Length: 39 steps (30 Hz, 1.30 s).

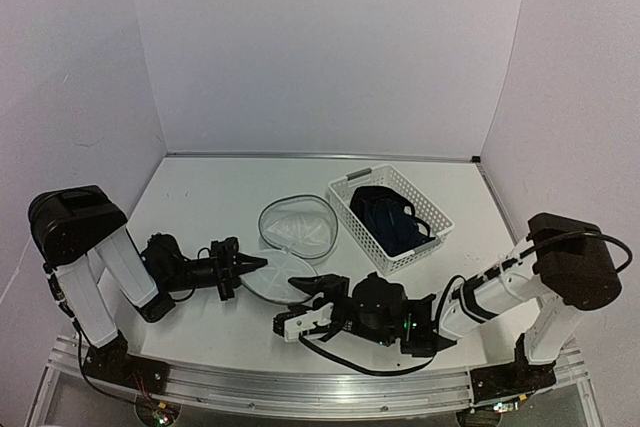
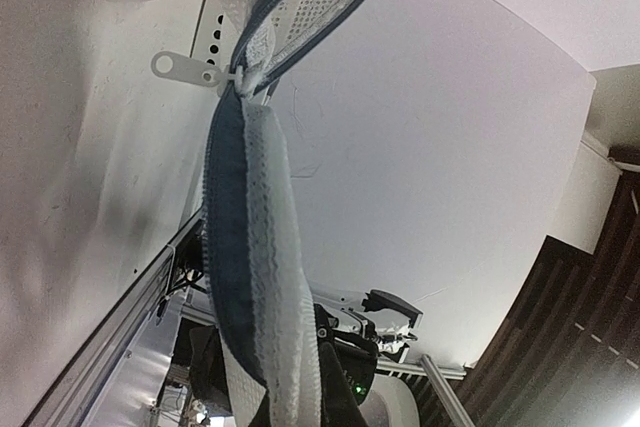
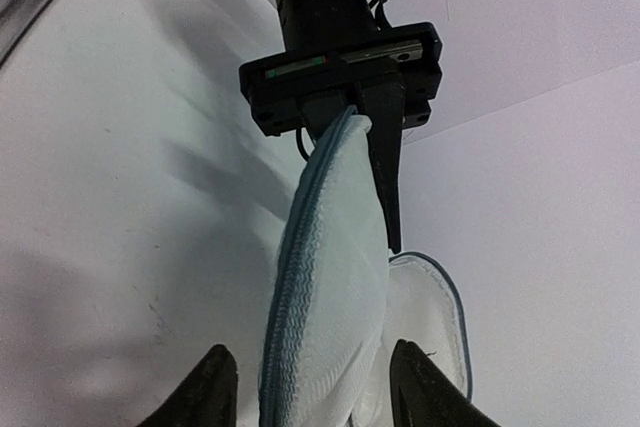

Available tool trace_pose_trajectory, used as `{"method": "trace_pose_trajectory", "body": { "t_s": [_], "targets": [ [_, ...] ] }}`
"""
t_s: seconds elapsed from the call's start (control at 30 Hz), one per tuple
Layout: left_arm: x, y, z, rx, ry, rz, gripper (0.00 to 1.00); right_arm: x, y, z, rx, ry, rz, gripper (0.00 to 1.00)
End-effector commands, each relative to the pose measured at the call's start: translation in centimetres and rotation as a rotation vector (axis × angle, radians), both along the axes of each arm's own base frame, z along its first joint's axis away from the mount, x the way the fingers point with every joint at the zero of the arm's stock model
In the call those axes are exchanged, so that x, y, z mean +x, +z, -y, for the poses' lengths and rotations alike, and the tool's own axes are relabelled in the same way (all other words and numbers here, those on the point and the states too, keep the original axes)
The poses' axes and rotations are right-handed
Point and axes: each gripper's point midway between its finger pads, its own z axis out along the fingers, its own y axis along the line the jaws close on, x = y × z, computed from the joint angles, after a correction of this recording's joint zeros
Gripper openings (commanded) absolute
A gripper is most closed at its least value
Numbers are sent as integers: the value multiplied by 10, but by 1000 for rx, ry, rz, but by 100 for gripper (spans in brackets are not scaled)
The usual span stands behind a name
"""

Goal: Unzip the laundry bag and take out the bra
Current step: Pass from the left arm to the right, then close the laundry bag lid on the laundry bag.

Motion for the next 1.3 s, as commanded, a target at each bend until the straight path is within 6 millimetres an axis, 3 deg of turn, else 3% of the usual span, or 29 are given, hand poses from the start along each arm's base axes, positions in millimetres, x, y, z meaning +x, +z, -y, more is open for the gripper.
{"method": "trace_pose_trajectory", "body": {
  "t_s": [0.0, 0.13, 0.2, 0.3, 0.47, 0.73, 1.07, 1.27],
  "targets": [
    [-5, 22, -2, -58, -1, 65, 0, 12, 35, -14, 132, -64, 40, 41],
    [-8, 20, -3, -54, 6, 60, 0, 18, 39, -13, 167, -103, 28, 9],
    [-9, 21, -4, -54, 11, 59, 0, 19, 40, -13, 178, -110, 18, 0],
    [-9, 23, -7, -60, 24, 64, 8, 19, 42, -12, 198, -116, -1, 0],
    [-8, 35, -13, -79, 69, 109, 37, 23, 53, -8, 254, -147, -45, 0],
    [-6, 65, -26, -126, 152, 229, 58, 41, 77, -1, 339, -201, -182, 0],
    [-2, 100, -46, -111, 263, 419, 63, 89, 115, -3, 434, -283, -504, 0],
    [5, 102, -45, 16, 277, 497, 63, 119, 123, -7, 459, -318, -744, 0]
  ]
}}
